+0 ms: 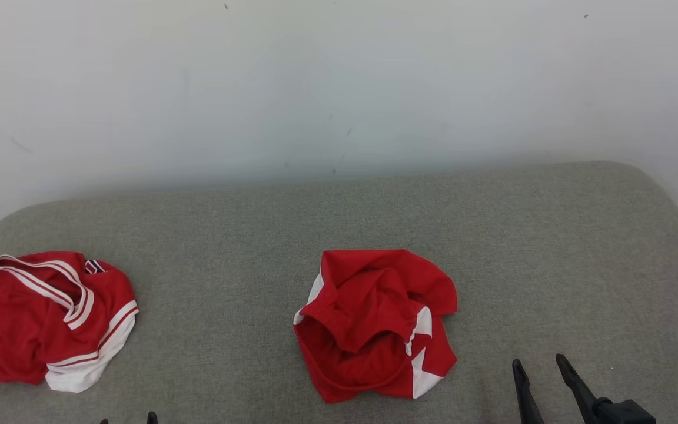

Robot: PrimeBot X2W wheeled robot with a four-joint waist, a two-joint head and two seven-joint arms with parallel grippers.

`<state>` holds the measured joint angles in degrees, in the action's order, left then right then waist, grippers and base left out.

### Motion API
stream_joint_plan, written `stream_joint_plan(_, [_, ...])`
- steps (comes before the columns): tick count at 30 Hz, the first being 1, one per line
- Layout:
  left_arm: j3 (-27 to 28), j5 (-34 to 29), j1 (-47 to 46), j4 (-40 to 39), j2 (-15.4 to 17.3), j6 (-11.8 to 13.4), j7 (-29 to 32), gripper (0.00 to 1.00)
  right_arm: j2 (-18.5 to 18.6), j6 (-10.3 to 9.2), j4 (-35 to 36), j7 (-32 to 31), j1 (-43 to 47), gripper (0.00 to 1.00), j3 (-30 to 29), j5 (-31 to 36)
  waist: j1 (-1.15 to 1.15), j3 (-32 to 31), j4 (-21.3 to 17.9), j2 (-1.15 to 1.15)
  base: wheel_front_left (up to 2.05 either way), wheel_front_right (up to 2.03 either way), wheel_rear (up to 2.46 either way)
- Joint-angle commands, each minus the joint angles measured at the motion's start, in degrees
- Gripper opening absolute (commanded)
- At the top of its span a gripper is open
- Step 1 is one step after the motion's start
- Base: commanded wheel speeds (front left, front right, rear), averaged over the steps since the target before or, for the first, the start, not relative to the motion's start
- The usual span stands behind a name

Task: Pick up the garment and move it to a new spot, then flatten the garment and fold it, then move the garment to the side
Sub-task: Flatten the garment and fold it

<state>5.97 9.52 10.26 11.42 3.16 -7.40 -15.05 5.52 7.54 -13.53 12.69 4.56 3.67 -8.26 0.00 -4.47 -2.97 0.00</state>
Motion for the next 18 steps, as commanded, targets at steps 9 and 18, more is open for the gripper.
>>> stream_joint_plan(9, [-1.1, 0.6, -0.5, -0.3, -0.3, -0.1, -0.2, 1.0, 0.4, -0.1, 0.7, 0.4, -0.7, 1.0, 0.9, 0.8, 0.0, 0.3, -0.1, 0.0, 0.0, 0.0, 0.0])
stream_joint_plan(18, [-13.9, 2.8, -4.0, 0.9, 0.8, 0.0, -0.2, 1.0, 0.6, -0.1, 1.3, -0.4, -1.2, 1.0, 1.0, 0.7, 0.0, 0.9, -1.9, 0.0, 0.0, 0.0, 0.0])
